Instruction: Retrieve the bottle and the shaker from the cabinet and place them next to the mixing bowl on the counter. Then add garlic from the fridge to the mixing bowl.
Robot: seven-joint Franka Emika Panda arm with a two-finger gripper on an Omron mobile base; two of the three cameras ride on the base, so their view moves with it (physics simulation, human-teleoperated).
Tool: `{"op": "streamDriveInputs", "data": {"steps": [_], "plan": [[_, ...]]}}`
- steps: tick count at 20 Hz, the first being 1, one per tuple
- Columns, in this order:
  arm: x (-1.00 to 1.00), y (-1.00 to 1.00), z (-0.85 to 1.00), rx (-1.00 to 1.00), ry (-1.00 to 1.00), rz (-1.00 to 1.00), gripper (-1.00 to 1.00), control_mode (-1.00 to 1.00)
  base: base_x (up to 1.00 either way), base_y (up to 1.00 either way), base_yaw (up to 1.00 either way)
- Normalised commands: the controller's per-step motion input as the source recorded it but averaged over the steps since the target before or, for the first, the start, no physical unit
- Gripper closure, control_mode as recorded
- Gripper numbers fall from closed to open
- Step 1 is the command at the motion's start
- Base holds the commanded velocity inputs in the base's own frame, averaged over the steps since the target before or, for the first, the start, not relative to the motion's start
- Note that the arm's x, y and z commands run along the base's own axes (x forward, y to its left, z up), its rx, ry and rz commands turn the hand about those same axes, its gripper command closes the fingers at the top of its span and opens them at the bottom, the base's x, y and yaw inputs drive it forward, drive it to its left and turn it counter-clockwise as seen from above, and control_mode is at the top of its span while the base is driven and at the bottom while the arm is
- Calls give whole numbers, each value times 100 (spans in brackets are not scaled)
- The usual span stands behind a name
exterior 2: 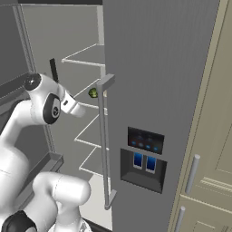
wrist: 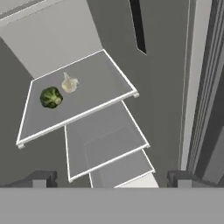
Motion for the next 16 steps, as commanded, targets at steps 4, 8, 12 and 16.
{"op": "streamDriveInputs", "data": {"steps": [4,8,12,16], "plan": [[41,-4,26,17,-3,0,-100,-100,0,0,0],[57,-5,0,1,0,-2,-100,-100,0,0,0],[63,-8,0,0,0,-1,-100,-100,0,0,0],[58,-8,-2,0,1,0,-100,-100,0,0,0]]}}
